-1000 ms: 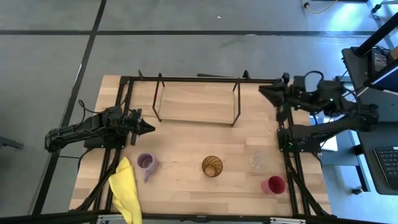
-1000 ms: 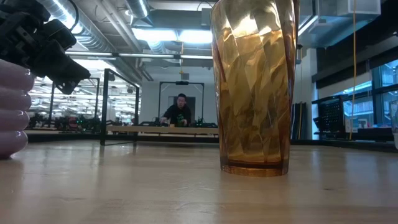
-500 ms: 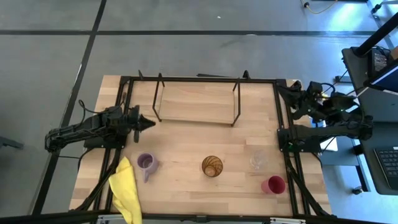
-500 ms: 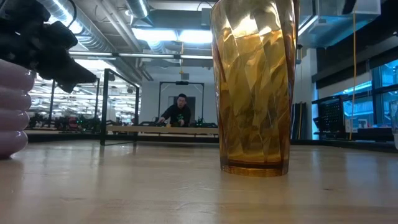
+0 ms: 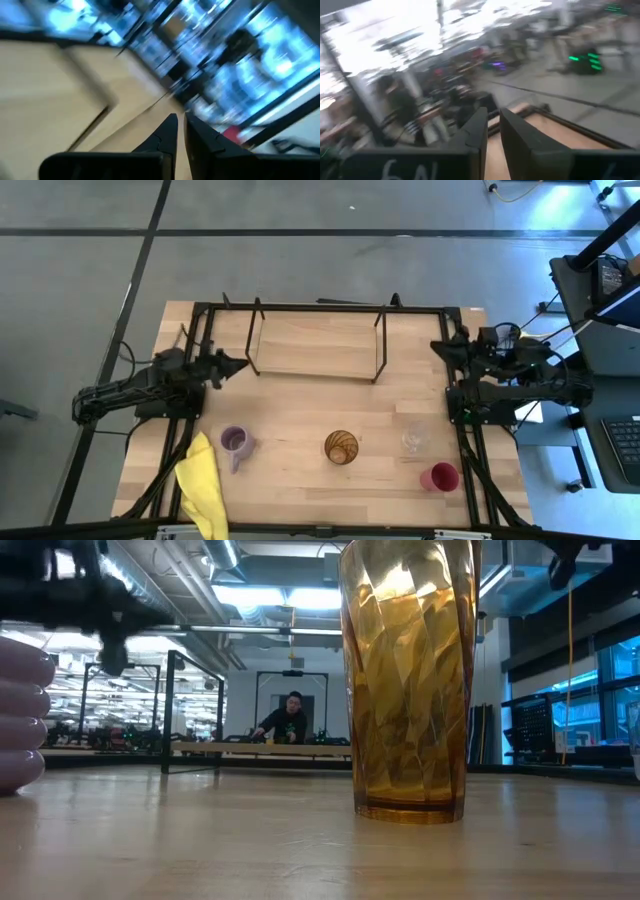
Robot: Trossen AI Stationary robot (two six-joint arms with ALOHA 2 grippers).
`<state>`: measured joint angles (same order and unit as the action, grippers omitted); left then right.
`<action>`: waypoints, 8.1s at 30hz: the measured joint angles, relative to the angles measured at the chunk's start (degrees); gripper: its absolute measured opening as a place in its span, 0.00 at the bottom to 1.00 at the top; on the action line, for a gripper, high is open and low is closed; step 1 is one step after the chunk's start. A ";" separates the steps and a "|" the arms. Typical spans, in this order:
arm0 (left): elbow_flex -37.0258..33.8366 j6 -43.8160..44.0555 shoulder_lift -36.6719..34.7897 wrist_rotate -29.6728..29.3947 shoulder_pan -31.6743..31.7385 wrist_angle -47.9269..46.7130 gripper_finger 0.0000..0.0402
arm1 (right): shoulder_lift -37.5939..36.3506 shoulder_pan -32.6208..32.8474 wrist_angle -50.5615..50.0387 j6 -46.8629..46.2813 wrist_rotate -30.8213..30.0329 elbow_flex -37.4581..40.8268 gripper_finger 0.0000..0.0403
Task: Stack small to large cups/mugs on shelf
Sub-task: Put the brown cup on the shelf
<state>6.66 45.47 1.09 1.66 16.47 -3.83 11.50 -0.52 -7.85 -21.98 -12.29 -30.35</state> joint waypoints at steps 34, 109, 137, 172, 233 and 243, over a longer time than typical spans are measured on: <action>59.95 -14.20 58.23 23.15 -7.86 -6.02 0.07 | -11.24 -0.12 47.48 1.65 16.88 27.49 0.15; 98.08 -49.60 97.60 -1.11 -24.93 -60.03 0.03 | -11.25 -0.10 40.51 7.37 19.44 29.86 0.15; 103.10 -28.30 111.44 0.82 -28.74 -50.82 0.39 | -11.25 -0.10 40.47 7.48 19.44 29.84 0.15; 102.68 -30.18 116.97 -4.56 -27.97 -56.12 0.24 | -11.27 -0.10 39.20 7.48 19.44 29.82 0.15; 78.24 -13.09 82.65 -11.63 16.20 -70.71 0.02 | -11.27 -0.10 35.91 7.48 20.93 29.84 0.15; 78.16 -15.69 86.44 -11.92 16.30 -68.46 0.02 | -11.27 -0.10 35.83 7.48 20.93 29.84 0.15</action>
<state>84.82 29.78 87.53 -10.26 32.76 -72.29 0.23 -0.62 27.99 -14.50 8.64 -0.51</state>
